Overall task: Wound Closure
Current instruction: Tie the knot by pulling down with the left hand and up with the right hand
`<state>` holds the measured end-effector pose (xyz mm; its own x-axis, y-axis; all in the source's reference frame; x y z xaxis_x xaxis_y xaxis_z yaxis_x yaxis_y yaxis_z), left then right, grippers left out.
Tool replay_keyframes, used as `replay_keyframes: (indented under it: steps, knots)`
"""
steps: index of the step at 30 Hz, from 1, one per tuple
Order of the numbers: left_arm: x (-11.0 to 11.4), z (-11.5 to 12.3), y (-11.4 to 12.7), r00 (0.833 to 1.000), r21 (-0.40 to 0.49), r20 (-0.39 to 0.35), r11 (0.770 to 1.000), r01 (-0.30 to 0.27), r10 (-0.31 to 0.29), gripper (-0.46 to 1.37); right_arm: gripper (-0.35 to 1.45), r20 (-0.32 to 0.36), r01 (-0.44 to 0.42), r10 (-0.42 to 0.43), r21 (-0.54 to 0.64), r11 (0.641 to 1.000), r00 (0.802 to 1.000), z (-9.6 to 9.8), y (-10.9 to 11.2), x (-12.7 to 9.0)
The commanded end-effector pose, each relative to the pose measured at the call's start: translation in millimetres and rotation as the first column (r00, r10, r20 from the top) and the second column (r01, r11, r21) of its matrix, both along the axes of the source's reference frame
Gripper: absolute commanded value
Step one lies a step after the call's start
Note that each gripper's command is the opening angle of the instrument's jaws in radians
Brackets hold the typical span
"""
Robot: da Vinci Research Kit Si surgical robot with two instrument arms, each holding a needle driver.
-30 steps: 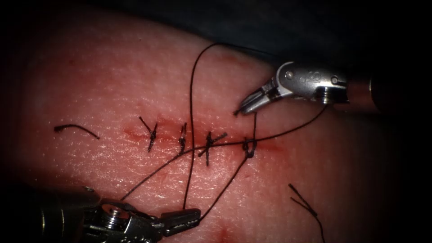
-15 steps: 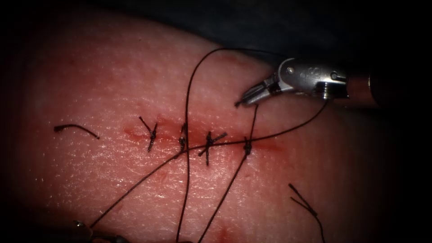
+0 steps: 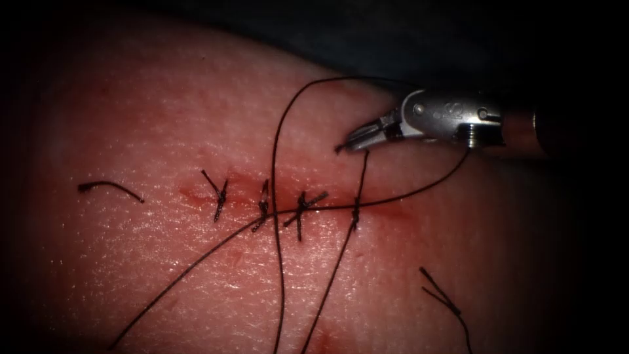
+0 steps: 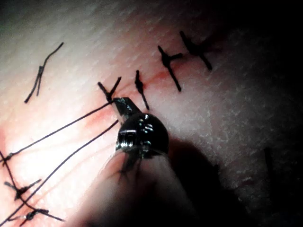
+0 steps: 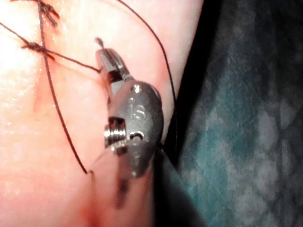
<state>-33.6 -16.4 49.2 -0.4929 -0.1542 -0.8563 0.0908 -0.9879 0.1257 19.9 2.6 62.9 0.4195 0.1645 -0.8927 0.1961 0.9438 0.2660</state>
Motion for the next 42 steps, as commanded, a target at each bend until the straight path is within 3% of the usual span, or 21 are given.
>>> replay_keyframes:
  steps: [1,7,33,42]
  knots:
    - [0.0,0.0,-0.2,1.000,0.010,0.012,1.000,-0.027,0.027,-0.35,-0.35,0.002,-0.004,0.004,-0.008,1.000,1.000,0.0,0.1,0.0]
    - [-0.5,0.5,-0.9,0.997,0.019,0.035,0.998,-0.062,0.062,-0.35,-0.35,0.001,-0.003,0.003,-0.024,1.000,1.000,-0.1,0.0,0.0]
    - [0.5,1.5,-0.3,0.997,-0.001,0.034,0.998,-0.071,0.071,-0.35,-0.35,-0.002,0.003,-0.003,-0.039,0.999,1.000,-0.1,-0.1,0.3]
    - [0.5,1.0,0.7,0.998,-0.009,0.020,0.999,-0.052,0.052,-0.35,-0.35,-0.021,0.027,-0.028,-0.027,0.999,0.999,-0.5,-1.1,0.5]
